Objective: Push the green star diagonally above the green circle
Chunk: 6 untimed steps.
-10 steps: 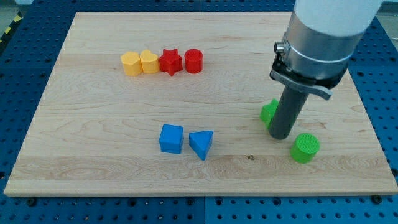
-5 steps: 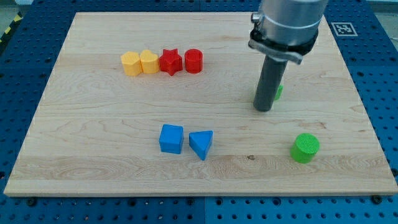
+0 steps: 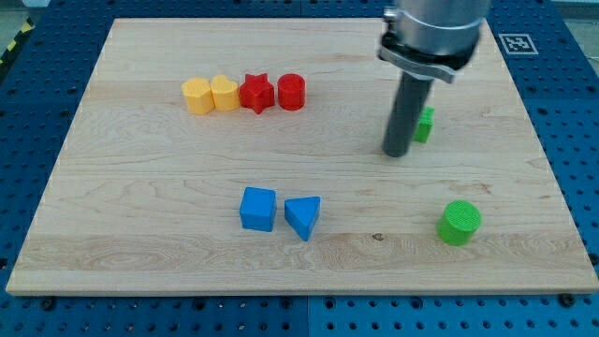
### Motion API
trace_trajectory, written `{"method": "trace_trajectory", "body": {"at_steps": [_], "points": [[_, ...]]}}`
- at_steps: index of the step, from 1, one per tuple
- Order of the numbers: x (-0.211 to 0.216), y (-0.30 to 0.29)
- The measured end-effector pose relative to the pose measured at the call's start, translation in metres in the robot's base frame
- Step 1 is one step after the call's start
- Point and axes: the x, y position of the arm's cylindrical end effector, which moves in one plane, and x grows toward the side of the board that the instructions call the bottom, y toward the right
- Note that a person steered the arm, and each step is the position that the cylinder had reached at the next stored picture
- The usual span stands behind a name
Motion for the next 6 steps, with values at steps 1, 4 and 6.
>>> {"method": "trace_trajectory", "body": {"at_steps": [1, 4, 6], "points": [[-0.037, -0.009], [-0.013, 0.076], [-0.012, 0.109]]}}
